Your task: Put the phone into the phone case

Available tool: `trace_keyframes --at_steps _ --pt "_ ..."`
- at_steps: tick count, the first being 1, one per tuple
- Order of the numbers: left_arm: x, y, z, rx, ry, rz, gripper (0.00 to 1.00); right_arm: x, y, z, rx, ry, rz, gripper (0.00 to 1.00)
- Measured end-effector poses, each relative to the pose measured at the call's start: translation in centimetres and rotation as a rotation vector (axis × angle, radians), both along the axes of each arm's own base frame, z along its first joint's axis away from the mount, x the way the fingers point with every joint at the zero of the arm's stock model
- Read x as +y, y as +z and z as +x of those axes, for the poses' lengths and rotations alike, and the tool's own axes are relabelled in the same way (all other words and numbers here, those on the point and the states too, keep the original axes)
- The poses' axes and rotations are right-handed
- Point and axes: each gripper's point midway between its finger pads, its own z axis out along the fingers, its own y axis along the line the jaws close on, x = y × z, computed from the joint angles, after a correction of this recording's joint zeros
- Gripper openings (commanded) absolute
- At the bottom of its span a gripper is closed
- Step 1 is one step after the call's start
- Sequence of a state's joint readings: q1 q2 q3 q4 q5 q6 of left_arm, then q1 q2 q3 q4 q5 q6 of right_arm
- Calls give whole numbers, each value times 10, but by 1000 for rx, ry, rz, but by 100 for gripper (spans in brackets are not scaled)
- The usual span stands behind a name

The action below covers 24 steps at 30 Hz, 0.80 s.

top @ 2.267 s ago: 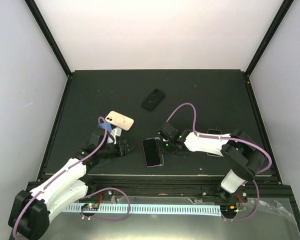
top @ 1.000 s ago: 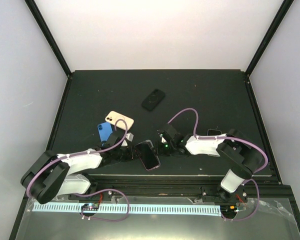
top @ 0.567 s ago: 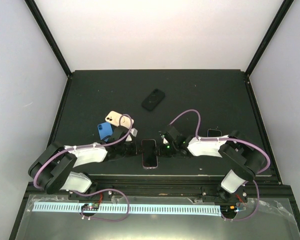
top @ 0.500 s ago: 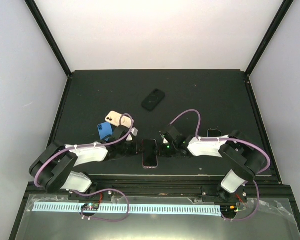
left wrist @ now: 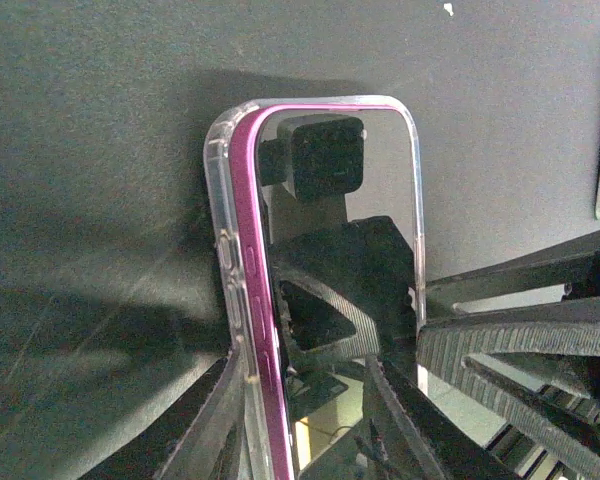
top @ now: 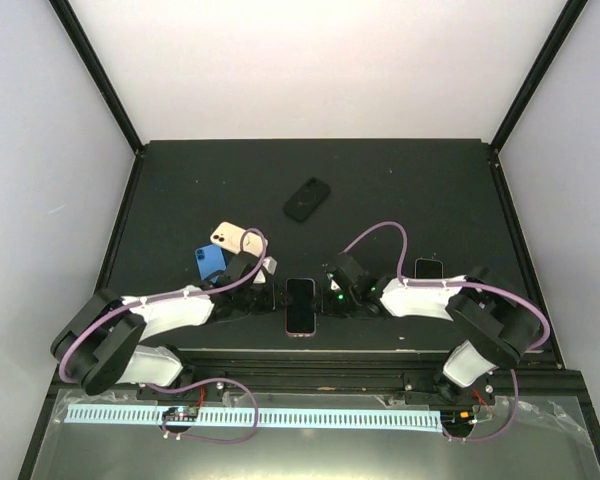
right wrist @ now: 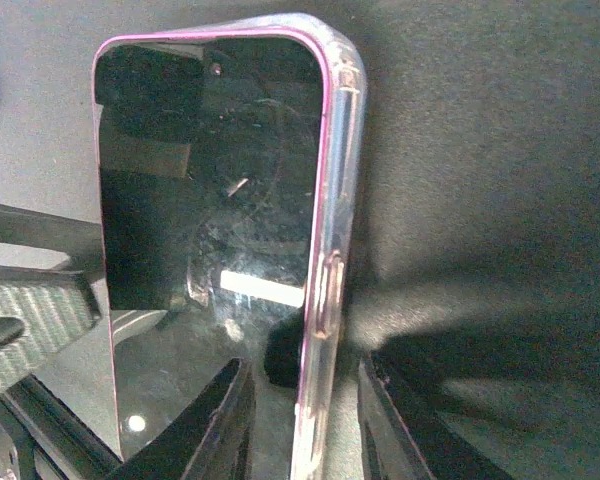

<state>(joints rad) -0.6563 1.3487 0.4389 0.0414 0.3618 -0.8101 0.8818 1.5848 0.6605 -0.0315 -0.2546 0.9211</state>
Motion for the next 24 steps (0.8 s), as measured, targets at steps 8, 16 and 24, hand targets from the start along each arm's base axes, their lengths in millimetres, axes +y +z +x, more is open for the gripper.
trace_keyframes --at_steps 8,16,24 --pt "6 16 -3 -34 5 0 36 -5 1 -4 -3 -7 6 32" --pt "7 7 -7 -14 -1 4 28 -1 1 -4 8 -10 31 32" --pt "7 -7 -12 5 -12 8 20 5 3 -2 7 -7 61 32"
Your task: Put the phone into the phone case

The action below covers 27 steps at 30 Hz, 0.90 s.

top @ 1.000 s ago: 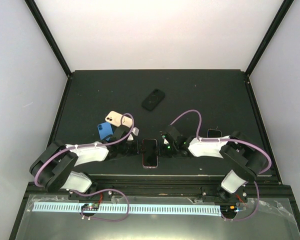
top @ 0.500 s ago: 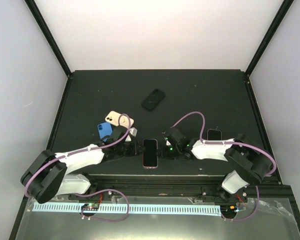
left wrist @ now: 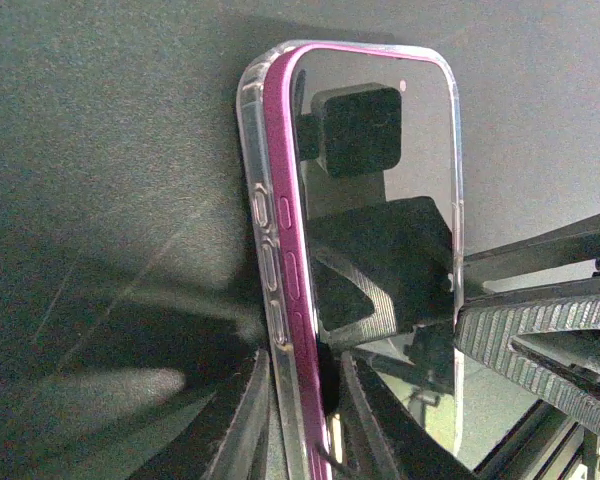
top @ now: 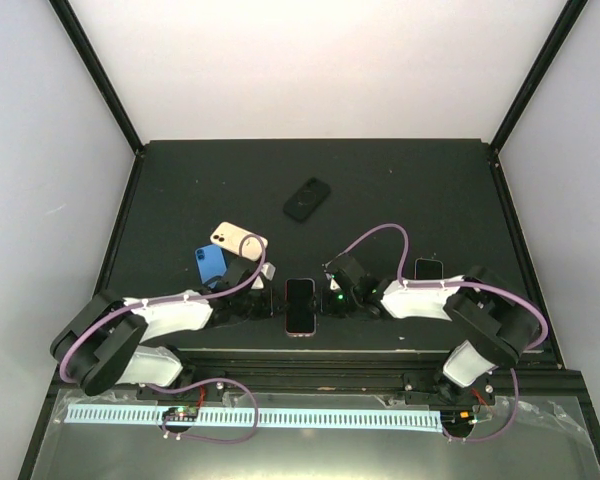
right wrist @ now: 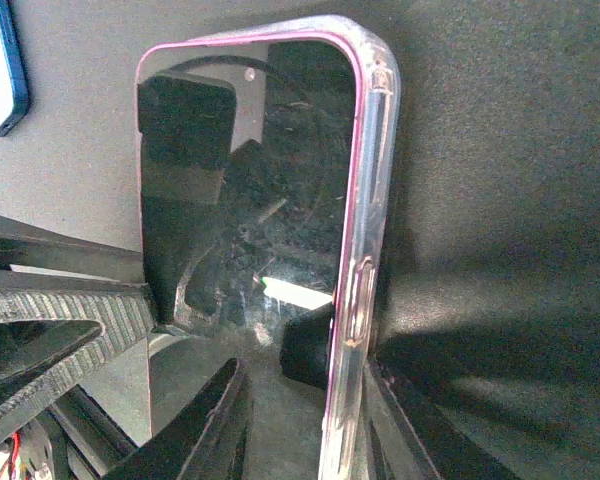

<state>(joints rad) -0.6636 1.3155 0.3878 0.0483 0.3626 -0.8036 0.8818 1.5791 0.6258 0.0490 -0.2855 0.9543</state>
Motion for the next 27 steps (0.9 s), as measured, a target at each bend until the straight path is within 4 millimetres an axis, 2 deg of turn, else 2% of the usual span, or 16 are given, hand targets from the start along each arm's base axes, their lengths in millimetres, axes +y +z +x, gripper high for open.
trace_keyframes --at_steps 5,8,14,20,27 --pt "-3 -2 0 0 -8 -13 12 2 0 -1 7 -3 17 32" --pt "-3 -2 0 -1 -7 -21 11 2 0 -1 9 -7 32 31" --pt "0 0 -1 -16 2 -19 17 4 1 -7 29 -17 107 31" --pt "7 0 -7 -29 10 -15 19 12 23 -10 11 -2 226 32" --pt "6 -1 -10 -34 -1 -32 20 27 45 -8 -15 25 335 32"
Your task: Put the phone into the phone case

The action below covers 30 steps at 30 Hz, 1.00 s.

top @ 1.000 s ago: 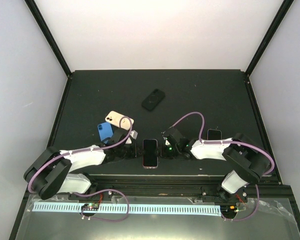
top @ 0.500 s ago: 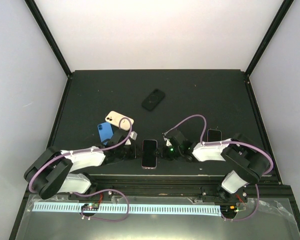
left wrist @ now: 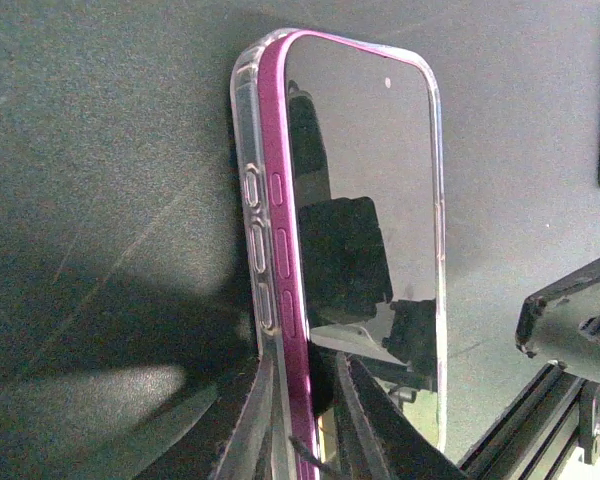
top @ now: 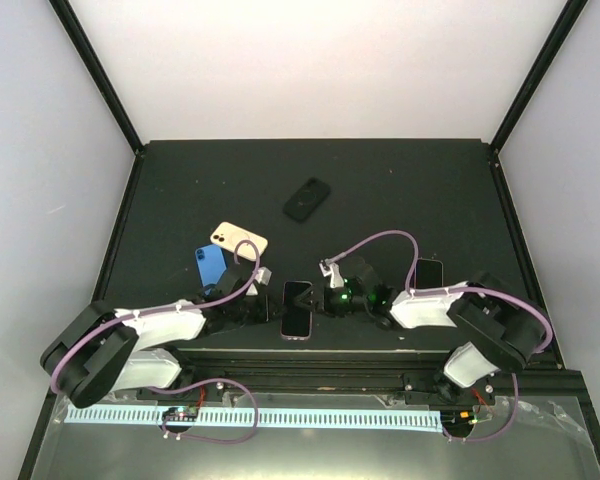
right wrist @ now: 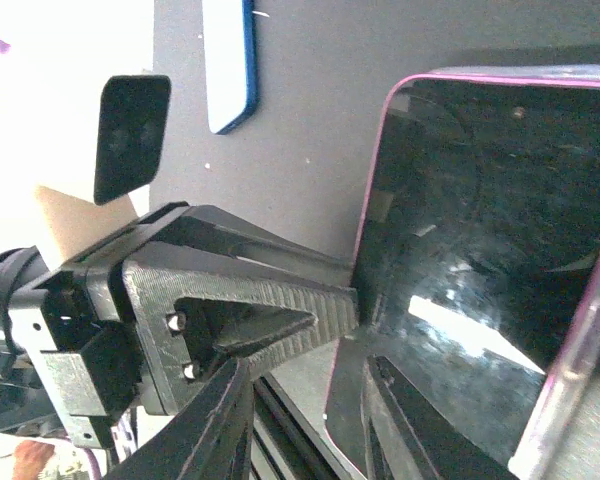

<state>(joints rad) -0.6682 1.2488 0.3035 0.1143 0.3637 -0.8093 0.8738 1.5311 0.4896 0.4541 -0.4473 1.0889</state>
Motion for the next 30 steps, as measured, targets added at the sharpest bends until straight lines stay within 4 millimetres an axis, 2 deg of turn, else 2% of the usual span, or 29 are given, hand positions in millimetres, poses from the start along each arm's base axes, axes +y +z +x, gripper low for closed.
trace_keyframes --at_steps 4,7,14,20,30 --pt "0 3 -1 -9 -1 -12 20 7 4 0 8 12 45 32" --pt "0 5 -1 -15 -1 -17 20 6 2 1 15 -1 31 32" --pt "-1 7 -1 -19 -1 -21 18 -18 -20 10 12 -70 -177 35" --pt "0 3 -1 -9 -1 -13 15 -30 -45 6 57 -81 -270 37" --pt "1 -1 0 -4 4 -3 10 -14 -42 14 47 -66 -199 39"
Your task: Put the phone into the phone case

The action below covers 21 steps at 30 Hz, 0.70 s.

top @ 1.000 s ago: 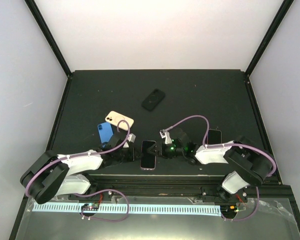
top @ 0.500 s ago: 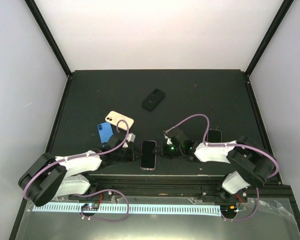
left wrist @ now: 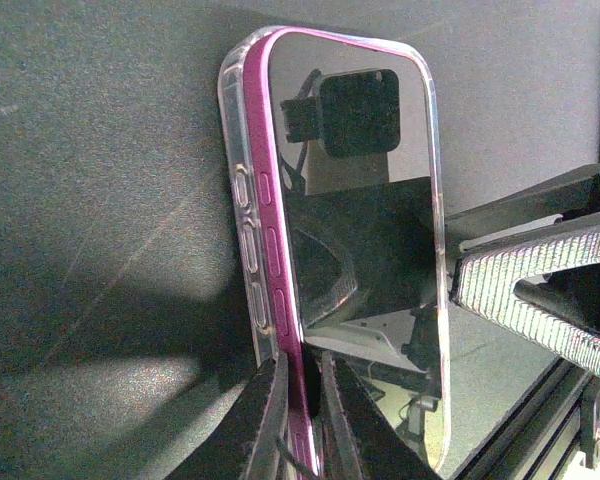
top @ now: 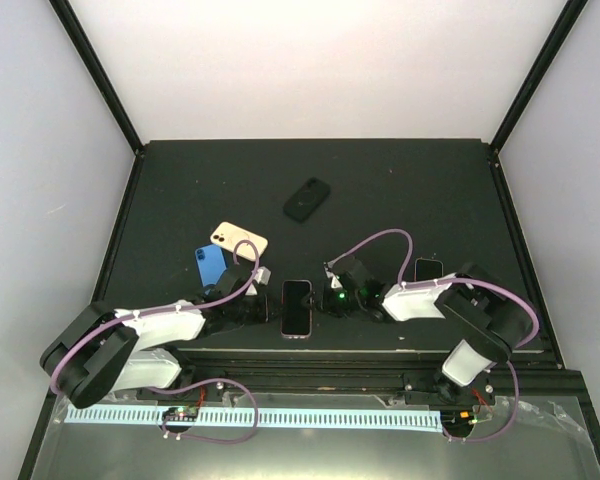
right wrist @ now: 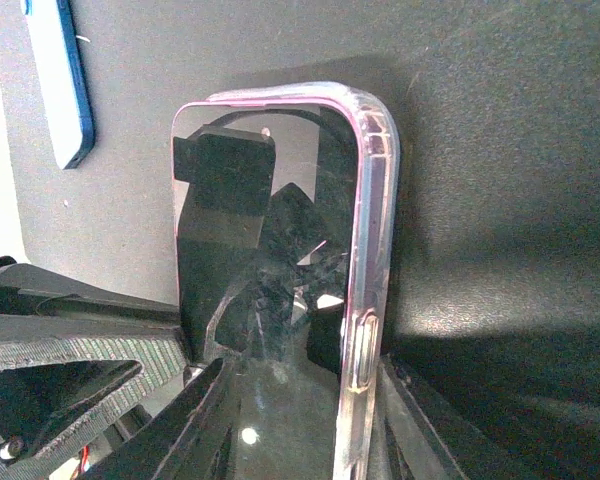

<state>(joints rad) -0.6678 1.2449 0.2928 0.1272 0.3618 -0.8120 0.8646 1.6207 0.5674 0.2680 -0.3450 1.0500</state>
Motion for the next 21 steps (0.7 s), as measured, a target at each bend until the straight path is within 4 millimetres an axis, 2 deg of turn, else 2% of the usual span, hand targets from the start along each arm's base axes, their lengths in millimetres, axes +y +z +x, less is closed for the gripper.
trace_keyframes --at_steps 12,21 --pt "3 0 1 1 6 23 16 4 10 2 23 -20 132 40" --pt "9 1 0 -3 24 44 19 12 26 6 2 -20 211 40"
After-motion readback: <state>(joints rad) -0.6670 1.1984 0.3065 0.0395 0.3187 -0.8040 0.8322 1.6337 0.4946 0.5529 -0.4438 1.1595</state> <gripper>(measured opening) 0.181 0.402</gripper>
